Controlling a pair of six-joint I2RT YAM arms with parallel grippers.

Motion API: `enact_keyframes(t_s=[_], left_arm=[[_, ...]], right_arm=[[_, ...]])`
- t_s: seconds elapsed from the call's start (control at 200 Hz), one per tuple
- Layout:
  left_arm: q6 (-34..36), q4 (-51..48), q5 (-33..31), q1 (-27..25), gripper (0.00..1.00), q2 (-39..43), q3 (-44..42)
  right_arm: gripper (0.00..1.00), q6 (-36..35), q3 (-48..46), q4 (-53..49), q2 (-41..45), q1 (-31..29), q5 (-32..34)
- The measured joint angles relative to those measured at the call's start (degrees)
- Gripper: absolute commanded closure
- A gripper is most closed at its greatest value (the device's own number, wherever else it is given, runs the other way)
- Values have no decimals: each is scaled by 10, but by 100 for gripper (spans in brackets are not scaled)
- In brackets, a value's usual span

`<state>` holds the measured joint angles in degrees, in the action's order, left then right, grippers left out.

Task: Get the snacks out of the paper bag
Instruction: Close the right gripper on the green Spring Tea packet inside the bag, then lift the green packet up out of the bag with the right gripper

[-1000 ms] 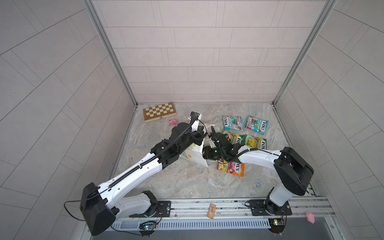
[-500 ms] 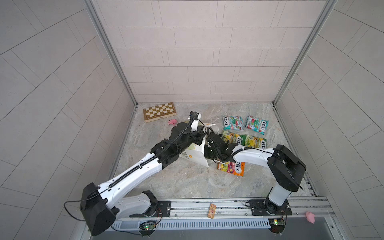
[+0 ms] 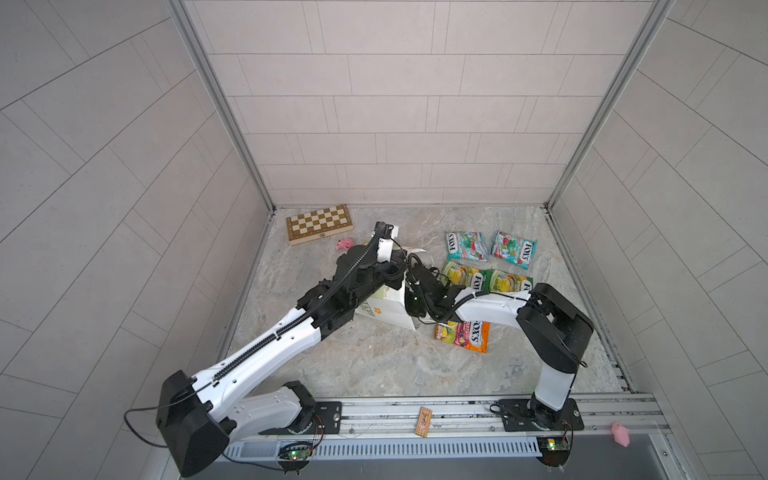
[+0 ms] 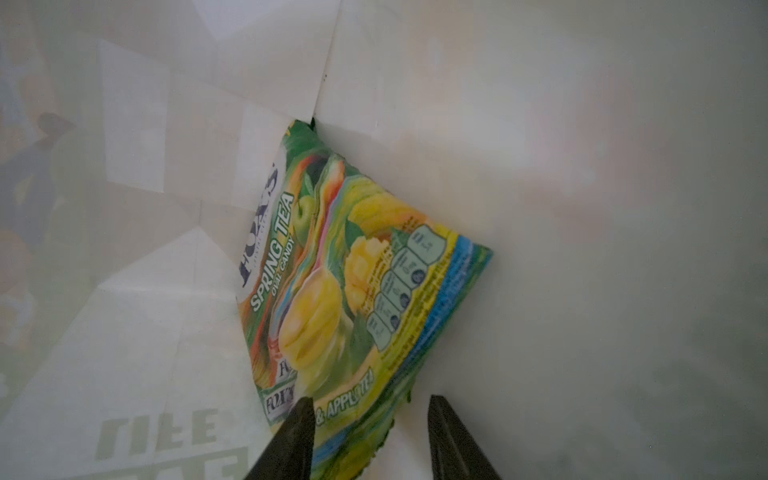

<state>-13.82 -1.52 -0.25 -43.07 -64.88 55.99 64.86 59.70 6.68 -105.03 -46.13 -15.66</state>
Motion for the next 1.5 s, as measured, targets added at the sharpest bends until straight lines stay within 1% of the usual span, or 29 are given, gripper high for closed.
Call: enact_keyframes(t_s=[0.155,0.33,0.405,0.465,0.56,0.656,0.836,0.951,1.496], left_arm=[[-5,0,9,3,100,0,-2],[-9,1,16,6,100,0,-3],[-10,1,17,7,100,0,-3],[-10,1,17,8,100,0,-3],[-10,1,17,9,100,0,-3],[-10,1,15,9,100,0,-3],[-10,0,0,11,100,1,-3],[-8,-4,-14,11,100,2,-3],[7,-15,-83,11,100,10,-3]], right_arm=[[58,23,-1,68,-24,0,-26],[66,59,-13,158,-43,0,-36],[71,68,-13,180,-52,0,-39],[80,75,-14,189,-54,0,-40],[89,79,-14,200,-54,0,-41],[100,77,-15,202,-54,0,-42],[100,69,-17,199,-54,0,-42],[100,53,-17,177,-47,0,-37],[100,-46,-21,27,69,5,-9]])
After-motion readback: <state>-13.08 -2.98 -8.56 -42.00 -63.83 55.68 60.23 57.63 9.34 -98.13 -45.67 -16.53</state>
